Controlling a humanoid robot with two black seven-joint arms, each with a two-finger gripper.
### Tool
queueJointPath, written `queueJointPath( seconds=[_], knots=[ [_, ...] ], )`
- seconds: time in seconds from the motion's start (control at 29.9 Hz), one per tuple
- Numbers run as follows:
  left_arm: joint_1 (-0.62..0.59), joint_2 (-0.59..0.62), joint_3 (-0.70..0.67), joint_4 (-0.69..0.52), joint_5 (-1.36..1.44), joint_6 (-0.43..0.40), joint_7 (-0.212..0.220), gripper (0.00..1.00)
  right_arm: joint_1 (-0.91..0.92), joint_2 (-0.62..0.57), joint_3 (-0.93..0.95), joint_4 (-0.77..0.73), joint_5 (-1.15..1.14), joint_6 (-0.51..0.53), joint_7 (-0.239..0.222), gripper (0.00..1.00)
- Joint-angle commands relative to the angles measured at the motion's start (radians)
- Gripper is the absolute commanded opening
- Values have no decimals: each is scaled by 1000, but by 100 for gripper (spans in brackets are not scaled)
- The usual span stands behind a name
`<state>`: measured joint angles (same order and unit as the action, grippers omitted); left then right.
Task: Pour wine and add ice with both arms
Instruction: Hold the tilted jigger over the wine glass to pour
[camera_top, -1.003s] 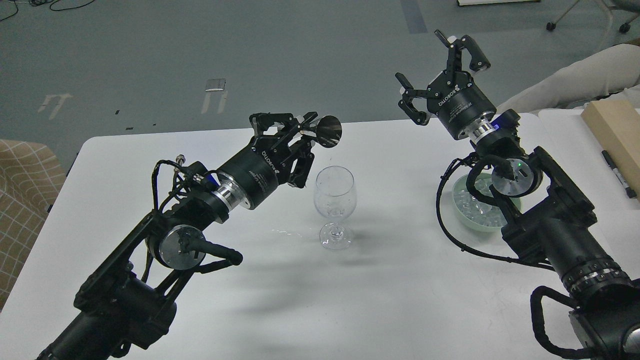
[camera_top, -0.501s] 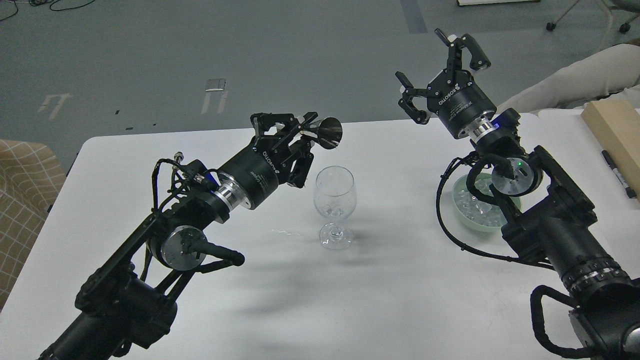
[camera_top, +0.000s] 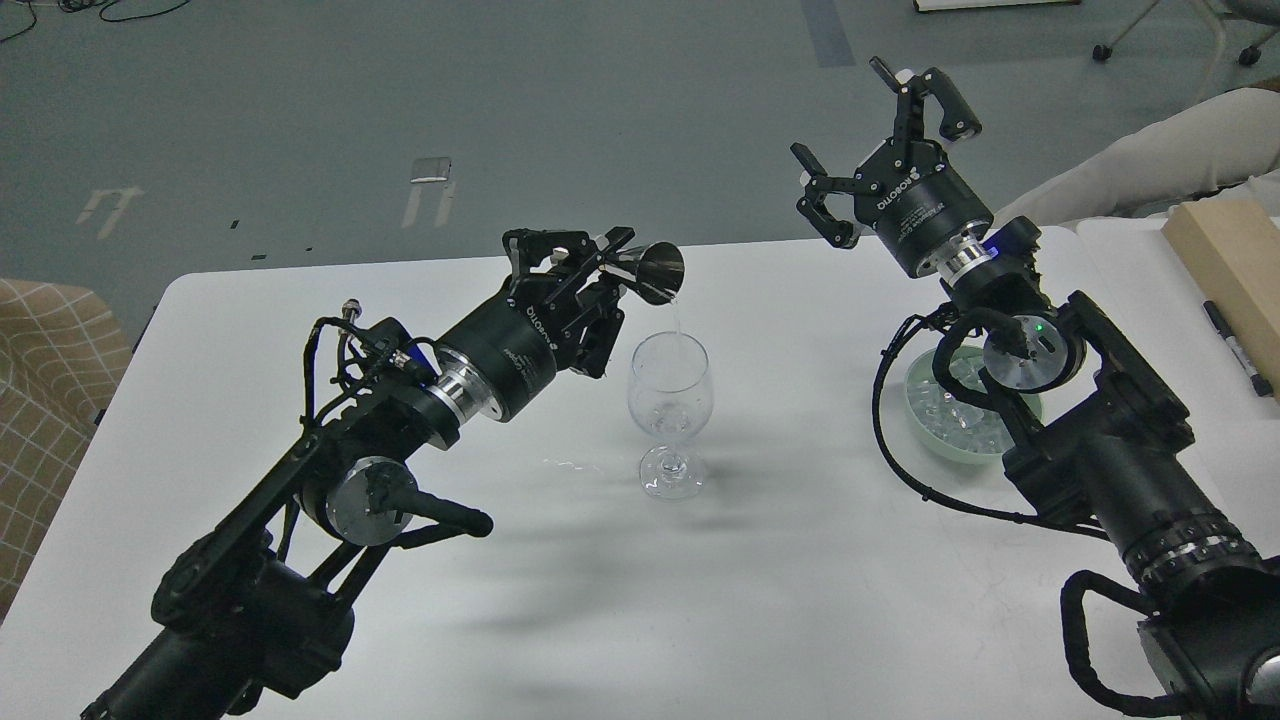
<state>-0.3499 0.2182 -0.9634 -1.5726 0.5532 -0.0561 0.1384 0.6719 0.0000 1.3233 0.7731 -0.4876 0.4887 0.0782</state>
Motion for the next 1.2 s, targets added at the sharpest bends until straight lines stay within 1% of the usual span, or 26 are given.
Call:
queueJointPath(
  seconds=[0.0, 0.13, 0.5, 0.6, 0.87, 1.0, 1.17],
  knots=[
    [0, 0, 0, 0, 4, -1, 0, 12, 0, 0, -1, 0, 1, 0, 0, 99],
    [2, -2, 0, 0, 59, -4, -3, 12, 0, 0, 0, 0, 0, 0, 0, 99],
    [8, -6, 0, -1, 102, -5, -7, 12, 0, 0, -3, 0, 0, 0, 0, 99],
    [14, -6, 0, -1, 125, -5, -14, 12, 0, 0, -3, 2, 1, 0, 0, 99],
    [15, 0, 0, -1, 132, -4, -16, 12, -2, 0, -3, 3, 1, 0, 0, 99],
    [17, 0, 0, -1, 162, -4, -26, 12, 0, 0, -1, 2, 1, 0, 0, 99],
    [17, -3, 0, -1, 178, -5, -28, 12, 0, 0, -1, 2, 1, 0, 0, 99]
  ],
)
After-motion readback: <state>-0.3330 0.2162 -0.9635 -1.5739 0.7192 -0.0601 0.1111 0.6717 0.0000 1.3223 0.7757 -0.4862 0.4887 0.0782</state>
